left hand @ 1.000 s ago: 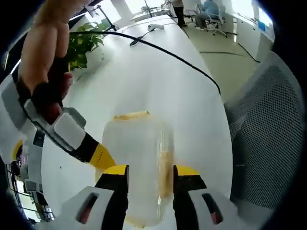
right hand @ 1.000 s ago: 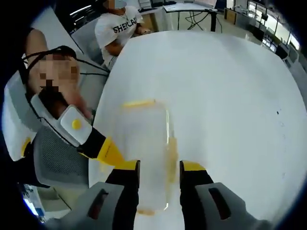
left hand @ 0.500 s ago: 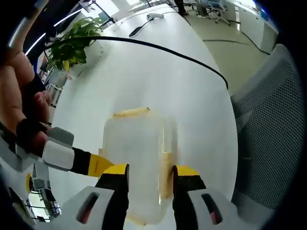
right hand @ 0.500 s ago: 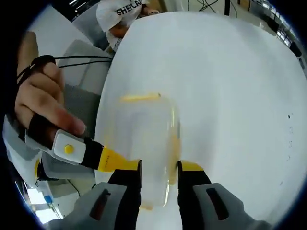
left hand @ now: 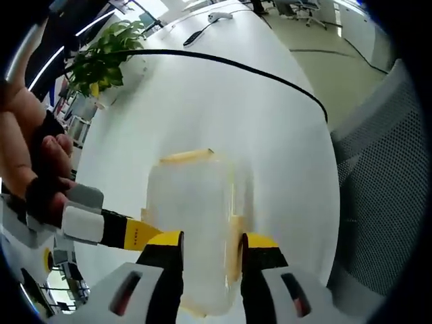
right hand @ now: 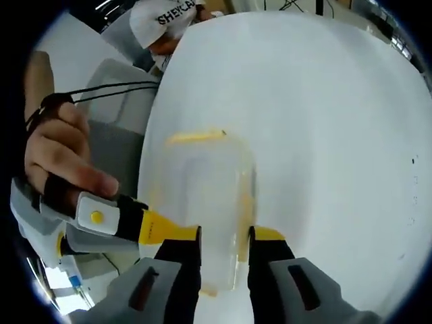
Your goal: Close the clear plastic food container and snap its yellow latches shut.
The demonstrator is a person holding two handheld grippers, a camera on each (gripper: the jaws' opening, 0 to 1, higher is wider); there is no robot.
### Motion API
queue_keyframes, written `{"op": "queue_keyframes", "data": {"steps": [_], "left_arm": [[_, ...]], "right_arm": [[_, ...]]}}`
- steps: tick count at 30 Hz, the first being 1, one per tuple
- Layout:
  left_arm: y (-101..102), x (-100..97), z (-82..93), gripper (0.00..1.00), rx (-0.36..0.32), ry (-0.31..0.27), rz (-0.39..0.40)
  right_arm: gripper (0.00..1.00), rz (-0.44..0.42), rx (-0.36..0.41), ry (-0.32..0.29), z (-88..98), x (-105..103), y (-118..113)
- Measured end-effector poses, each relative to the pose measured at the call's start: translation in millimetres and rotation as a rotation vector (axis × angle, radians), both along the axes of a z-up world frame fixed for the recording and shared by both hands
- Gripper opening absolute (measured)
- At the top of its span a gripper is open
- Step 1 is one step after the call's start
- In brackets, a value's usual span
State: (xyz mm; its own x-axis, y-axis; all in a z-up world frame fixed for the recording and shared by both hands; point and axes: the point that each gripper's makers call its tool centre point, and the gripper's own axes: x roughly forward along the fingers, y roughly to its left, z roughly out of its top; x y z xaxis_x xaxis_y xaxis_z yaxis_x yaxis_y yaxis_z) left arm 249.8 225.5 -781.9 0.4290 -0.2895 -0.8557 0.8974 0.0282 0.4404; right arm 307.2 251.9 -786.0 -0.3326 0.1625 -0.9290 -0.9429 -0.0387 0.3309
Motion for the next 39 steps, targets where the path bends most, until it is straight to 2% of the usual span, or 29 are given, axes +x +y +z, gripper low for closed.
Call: {"op": "queue_keyframes", "data": {"steps": [9, 13, 17, 18, 19, 20, 22, 23, 24, 25, 27, 28, 29, 31, 33, 36, 37, 39], "left_arm": [[-1.1, -1.8, -2.1, 0.27, -0.012, 0.006, 0.004], [-1.3, -2.6, -1.6, 0.28, -0.019, 0.005, -0.001], [-1.4, -3.8, -2.4, 0.29, 0.026, -0.008, -0.028], [-0.8, -3.7, -2.3, 0.29, 0.055, -0.013, -0.065], [-0.4, -6.9, -3.6, 0.33, 0.061, 0.009, -0.084], [-0.7, -12.5, -4.8, 0.38, 0.045, 0.053, -0.063], [-4.9, -24.1, -5.3, 0.53, -0.044, 0.148, 0.021], [-4.2, -26.6, -5.4, 0.58, -0.036, 0.155, -0.011], [-1.6, -28.4, -5.8, 0.62, -0.023, 0.148, -0.050], [2.6, -28.6, -6.1, 0.65, -0.009, 0.138, -0.048], [6.8, -33.3, -6.0, 0.69, -0.003, 0.151, -0.057], [6.9, -38.2, -4.6, 0.74, -0.024, 0.182, -0.035], [6.2, -42.1, -4.0, 0.78, -0.041, 0.202, -0.031], [10.1, -45.1, -2.8, 0.81, -0.037, 0.217, -0.028], [15.8, -45.6, -3.3, 0.82, -0.033, 0.235, -0.004], [20.6, -40.1, -0.3, 0.97, -0.042, 0.232, 0.018], [22.7, -40.3, 0.9, 0.97, -0.044, 0.252, 0.021], [27.0, -32.7, 3.2, 0.98, -0.055, 0.255, 0.045]], "right_arm": [[0.25, 0.004, -0.029, -0.009, 0.0, -0.2, 1.8], [0.26, -0.010, 0.000, 0.000, 2.5, 0.7, 0.1], [0.26, -0.045, 0.038, -0.027, 4.0, 0.9, 0.3], [0.26, -0.057, 0.051, -0.048, 5.3, 0.8, 0.3], [0.26, -0.056, 0.064, -0.068, 5.4, 1.5, 0.5], [0.26, -0.044, 0.087, -0.092, 6.0, 2.7, 1.9], [0.26, -0.033, 0.148, -0.134, 8.6, 1.1, 3.0], [0.26, -0.048, 0.170, -0.141, 9.6, 1.2, 3.9], [0.29, -0.075, 0.221, -0.127, 12.3, -2.8, 7.6], [0.35, -0.109, 0.254, -0.118, 14.4, -4.5, 10.5], [0.43, -0.145, 0.322, -0.186, 18.8, 4.4, 13.8], [0.49, -0.153, 0.354, -0.239, 21.1, 11.1, 14.0], [0.53, -0.160, 0.370, -0.265, 21.4, 14.1, 13.0], [0.59, -0.160, 0.364, -0.272, 20.2, 11.1, 4.1], [0.66, -0.169, 0.373, -0.317, 20.7, 14.1, -3.4], [0.90, -0.191, 0.405, -0.311, 21.7, 4.9, -10.4], [0.93, -0.187, 0.405, -0.315, 21.6, 0.5, -14.0], [0.93, -0.156, 0.388, -0.326, 19.2, -5.1, -20.4]]}}
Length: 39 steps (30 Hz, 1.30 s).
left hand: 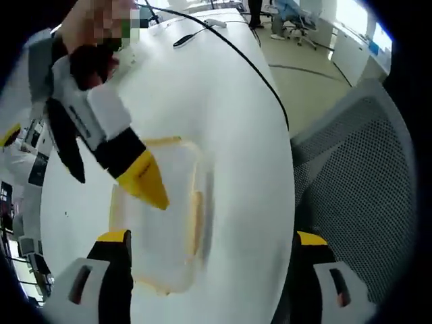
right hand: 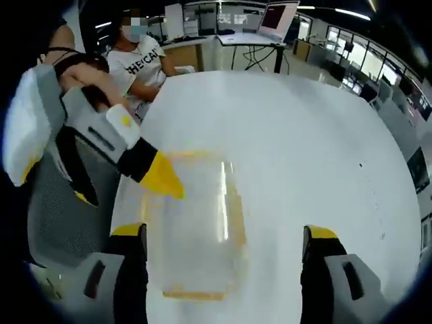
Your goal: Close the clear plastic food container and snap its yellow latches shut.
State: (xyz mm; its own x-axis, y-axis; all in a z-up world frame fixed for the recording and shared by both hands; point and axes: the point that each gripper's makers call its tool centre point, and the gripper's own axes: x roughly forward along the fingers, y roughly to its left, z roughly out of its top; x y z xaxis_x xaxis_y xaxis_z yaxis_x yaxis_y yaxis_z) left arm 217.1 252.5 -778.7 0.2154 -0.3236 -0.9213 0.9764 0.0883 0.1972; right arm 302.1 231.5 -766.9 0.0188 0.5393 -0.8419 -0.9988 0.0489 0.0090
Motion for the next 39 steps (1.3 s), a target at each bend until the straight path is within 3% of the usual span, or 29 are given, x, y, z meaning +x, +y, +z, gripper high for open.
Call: {"op": "queue_keyframes", "data": {"steps": [4, 7, 9, 13, 20, 31, 35, 39], "left_arm": [[10.6, 12.6, -2.7, 0.98, 0.017, 0.008, 0.019], [15.2, 21.7, -4.2, 0.98, 0.010, 0.020, 0.042], [17.1, 26.4, -4.1, 0.98, 0.012, 0.022, 0.049], [19.8, 35.8, -4.7, 0.98, 0.020, 0.013, 0.038], [25.3, 53.5, -12.7, 0.98, 0.048, 0.007, -0.003], [31.9, 64.1, -36.0, 0.93, 0.125, 0.032, -0.042], [28.3, 62.9, -36.8, 0.87, 0.122, 0.041, -0.053], [28.2, 65.2, -38.5, 0.82, 0.129, 0.032, -0.062]], "right_arm": [[0.95, 0.045, -0.048, -0.049, -4.7, -8.9, -10.5], [0.95, 0.052, -0.083, -0.041, -6.1, -20.6, -13.7], [0.93, 0.067, -0.130, -0.103, -7.3, -18.0, -17.8], [0.90, 0.069, -0.191, -0.143, -16.2, -21.9, -22.8], [0.87, 0.066, -0.218, -0.136, -26.3, -30.8, -29.0], [0.82, 0.081, -0.254, -0.147, -36.1, -28.7, -34.1], [0.74, 0.100, -0.281, -0.163, -40.8, -30.6, -38.4], [0.73, 0.098, -0.291, -0.164, -39.4, -31.6, -37.4]]}}
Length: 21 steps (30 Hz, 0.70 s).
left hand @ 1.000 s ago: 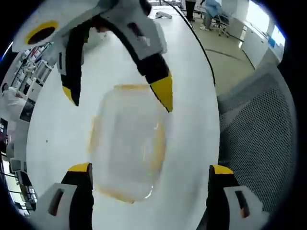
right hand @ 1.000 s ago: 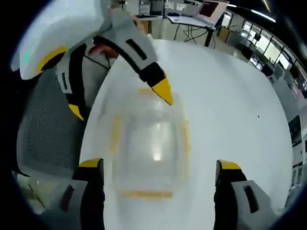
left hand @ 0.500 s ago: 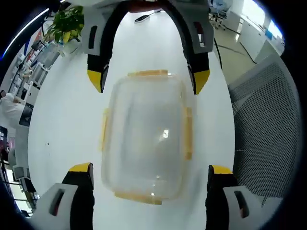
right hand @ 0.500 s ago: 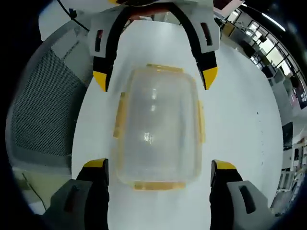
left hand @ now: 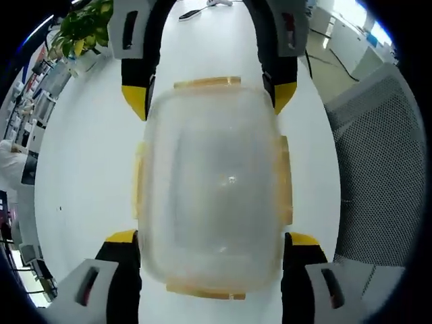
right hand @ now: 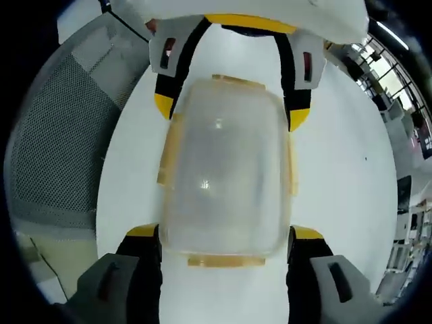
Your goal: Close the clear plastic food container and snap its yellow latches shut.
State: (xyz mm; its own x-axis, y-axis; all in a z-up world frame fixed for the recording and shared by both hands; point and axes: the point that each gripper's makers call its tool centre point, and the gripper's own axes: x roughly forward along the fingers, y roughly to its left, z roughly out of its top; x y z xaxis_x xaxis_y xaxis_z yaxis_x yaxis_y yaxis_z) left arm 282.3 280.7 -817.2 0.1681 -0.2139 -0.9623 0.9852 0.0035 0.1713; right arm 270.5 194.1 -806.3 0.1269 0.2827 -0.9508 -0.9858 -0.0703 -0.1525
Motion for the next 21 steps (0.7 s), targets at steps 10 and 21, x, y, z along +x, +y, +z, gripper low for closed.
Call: {"op": "queue_keyframes", "data": {"steps": [10, 21], "left_arm": [[1.9, -0.6, -0.4, 0.81, 0.025, -0.006, 0.008], [17.8, -6.8, -0.6, 0.81, 0.024, 0.000, 0.068]], "right_arm": [[0.72, 0.004, 0.017, 0.001, -0.5, 0.3, 0.1], [0.72, 0.058, -0.003, -0.002, -1.6, -0.5, 13.8]]}}
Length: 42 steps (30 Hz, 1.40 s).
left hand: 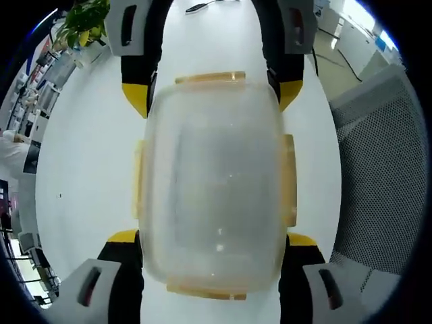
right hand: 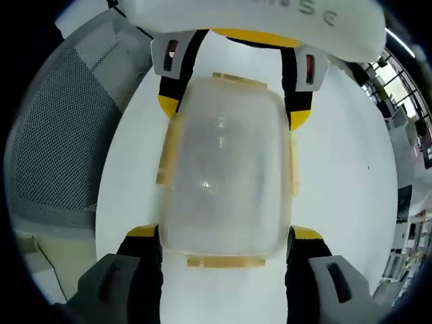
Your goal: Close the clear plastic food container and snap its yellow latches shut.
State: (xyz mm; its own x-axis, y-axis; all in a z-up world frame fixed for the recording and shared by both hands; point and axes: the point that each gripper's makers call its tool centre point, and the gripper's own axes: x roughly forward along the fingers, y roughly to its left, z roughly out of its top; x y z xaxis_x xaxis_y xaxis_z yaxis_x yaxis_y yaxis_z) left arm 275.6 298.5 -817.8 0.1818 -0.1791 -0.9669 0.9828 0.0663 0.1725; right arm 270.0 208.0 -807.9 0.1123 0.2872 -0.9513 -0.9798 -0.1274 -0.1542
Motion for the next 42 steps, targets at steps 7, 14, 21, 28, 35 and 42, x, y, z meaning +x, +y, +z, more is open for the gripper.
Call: {"op": "queue_keyframes", "data": {"steps": [7, 14, 21, 28, 35, 42], "left_arm": [[21.7, 0.1, -0.9, 0.81, -0.006, 0.004, 0.014], [47.7, 3.7, -0.3, 0.81, -0.009, 0.005, 0.018], [69.9, 11.5, -0.8, 0.82, -0.001, 0.008, 0.026], [86.9, 24.4, -0.5, 0.82, -0.003, 0.005, 0.026], [97.6, 39.1, -1.9, 0.82, 0.005, -0.001, 0.026], [105.1, 55.4, -2.0, 0.82, 0.002, 0.001, 0.019]], "right_arm": [[0.72, 0.013, 0.015, 0.003, 0.8, 0.6, 22.3], [0.72, 0.015, 0.027, 0.006, 0.6, 4.8, 48.8], [0.72, 0.025, 0.038, 0.011, 0.8, 13.8, 71.0], [0.72, 0.022, 0.027, 0.008, 0.7, 26.8, 87.5], [0.72, 0.017, 0.042, 0.010, 0.8, 40.5, 99.4], [0.72, 0.002, 0.043, 0.009, 1.0, 55.7, 106.4]]}}
